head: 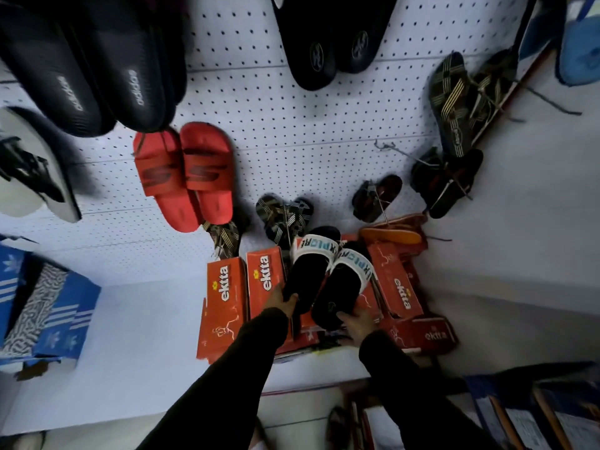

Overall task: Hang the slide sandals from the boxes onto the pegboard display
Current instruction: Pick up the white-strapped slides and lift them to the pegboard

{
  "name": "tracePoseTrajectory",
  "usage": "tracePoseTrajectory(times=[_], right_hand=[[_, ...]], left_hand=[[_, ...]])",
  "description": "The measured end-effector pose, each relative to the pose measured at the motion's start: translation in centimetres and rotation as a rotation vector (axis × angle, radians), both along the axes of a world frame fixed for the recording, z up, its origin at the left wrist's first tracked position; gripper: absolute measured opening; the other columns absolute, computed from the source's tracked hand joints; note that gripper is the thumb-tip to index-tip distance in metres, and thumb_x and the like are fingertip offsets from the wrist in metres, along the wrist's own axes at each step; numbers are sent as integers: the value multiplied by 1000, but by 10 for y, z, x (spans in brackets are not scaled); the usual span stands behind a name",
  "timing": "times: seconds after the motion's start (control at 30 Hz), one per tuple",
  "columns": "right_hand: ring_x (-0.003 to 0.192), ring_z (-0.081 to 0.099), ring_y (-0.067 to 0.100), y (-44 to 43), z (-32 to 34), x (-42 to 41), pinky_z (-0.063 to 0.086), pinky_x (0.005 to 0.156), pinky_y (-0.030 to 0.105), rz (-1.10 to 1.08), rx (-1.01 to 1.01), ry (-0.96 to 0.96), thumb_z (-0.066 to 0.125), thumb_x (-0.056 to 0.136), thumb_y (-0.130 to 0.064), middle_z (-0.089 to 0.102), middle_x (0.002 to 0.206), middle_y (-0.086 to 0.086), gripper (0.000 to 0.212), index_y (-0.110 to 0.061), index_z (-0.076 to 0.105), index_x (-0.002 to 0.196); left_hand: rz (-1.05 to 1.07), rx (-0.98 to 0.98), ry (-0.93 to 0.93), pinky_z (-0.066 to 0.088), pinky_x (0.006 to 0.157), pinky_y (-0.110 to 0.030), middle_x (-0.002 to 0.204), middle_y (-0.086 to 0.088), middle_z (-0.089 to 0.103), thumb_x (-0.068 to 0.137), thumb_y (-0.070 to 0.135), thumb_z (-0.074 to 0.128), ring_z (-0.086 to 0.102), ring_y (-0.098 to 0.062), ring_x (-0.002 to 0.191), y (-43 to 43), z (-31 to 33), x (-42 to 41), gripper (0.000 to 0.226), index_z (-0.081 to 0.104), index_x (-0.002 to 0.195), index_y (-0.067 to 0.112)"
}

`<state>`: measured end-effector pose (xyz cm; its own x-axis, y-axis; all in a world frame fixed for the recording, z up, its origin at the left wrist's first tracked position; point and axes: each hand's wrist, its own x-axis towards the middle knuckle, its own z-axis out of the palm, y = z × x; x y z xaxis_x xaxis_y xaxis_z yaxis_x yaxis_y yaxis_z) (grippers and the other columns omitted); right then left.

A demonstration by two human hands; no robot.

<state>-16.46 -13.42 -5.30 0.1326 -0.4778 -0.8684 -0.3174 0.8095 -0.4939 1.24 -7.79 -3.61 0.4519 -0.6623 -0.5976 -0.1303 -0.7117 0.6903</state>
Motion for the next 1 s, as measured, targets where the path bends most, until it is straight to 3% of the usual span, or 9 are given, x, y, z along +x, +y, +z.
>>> tracePoseTrajectory(times=[0.2, 0.33, 0.47, 0.57, 0.63, 0.73, 0.83, 0.93, 1.0], right_hand=[[116, 61, 46, -8, -15, -1, 54, 89, 50, -197, 32, -96, 62, 94, -2, 57, 140, 27, 40, 3, 55, 132], [88, 63, 32, -10, -12, -10, 55, 82, 46, -215, 55, -140, 63, 93, -1, 57, 139, 24, 23, -6, 57, 114], [110, 64, 42, -3, -3, -24, 55, 91, 52, -206, 3, -187, 60, 93, 3, 61, 136, 20, 34, -9, 60, 125], [94, 69, 37, 3, 17, -29, 58, 70, 40, -224, -89, -177, 62, 92, 4, 65, 129, 22, 41, -5, 60, 132], [108, 68, 41, 5, 34, -31, 59, 71, 40, -230, -152, -177, 63, 91, 4, 66, 129, 21, 36, -7, 63, 125], [117, 65, 41, 2, 60, -33, 57, 89, 48, -238, -267, -239, 63, 89, 7, 64, 131, 17, 46, -8, 58, 133], [108, 67, 34, -3, 89, -33, 56, 81, 40, -239, -410, -280, 63, 88, 8, 67, 126, 14, 52, -9, 56, 137], [107, 67, 31, -13, 118, -29, 58, 69, 32, -215, -560, -319, 64, 88, 7, 68, 125, 14, 51, -14, 59, 134], [110, 67, 32, -19, 137, -27, 60, 74, 37, -206, -646, -346, 64, 87, 7, 69, 126, 15, 50, -14, 59, 133]], left_hand=[[51, 118, 0, 46, 107, -40, 135, -21, 59, 91, 22, 61, 57, -34, 124, -17, -23, 10, 52, 50, 137, 0], [206, 94, 164, 62, 77, -35, 116, -25, 68, 87, 12, 67, 67, -36, 101, -13, -21, 7, 41, 61, 124, -7], [312, 19, 334, 59, 53, -25, 125, -29, 62, 88, 5, 64, 64, -34, 94, 3, -4, -5, 41, 56, 127, -6], [392, -64, 389, 60, 72, -33, 129, -25, 59, 88, 4, 64, 62, -43, 113, 10, 12, -12, 46, 52, 132, -5], [421, -126, 393, 55, 84, -40, 128, -19, 59, 87, 4, 65, 59, -42, 119, 15, 25, -16, 48, 51, 133, -4], [454, -241, 405, 58, 72, -33, 130, -16, 61, 86, 6, 67, 63, -33, 110, 21, 45, -19, 50, 52, 133, 1], [469, -381, 417, 56, 57, -21, 133, -16, 61, 87, 5, 67, 62, -25, 101, 24, 68, -23, 50, 51, 134, 1], [465, -511, 406, 58, 58, -19, 133, -17, 60, 88, 4, 65, 62, -25, 103, 18, 95, -26, 48, 52, 134, 2], [486, -570, 408, 58, 72, -30, 135, -18, 59, 88, 4, 65, 62, -29, 109, 14, 115, -29, 49, 51, 135, 1]])
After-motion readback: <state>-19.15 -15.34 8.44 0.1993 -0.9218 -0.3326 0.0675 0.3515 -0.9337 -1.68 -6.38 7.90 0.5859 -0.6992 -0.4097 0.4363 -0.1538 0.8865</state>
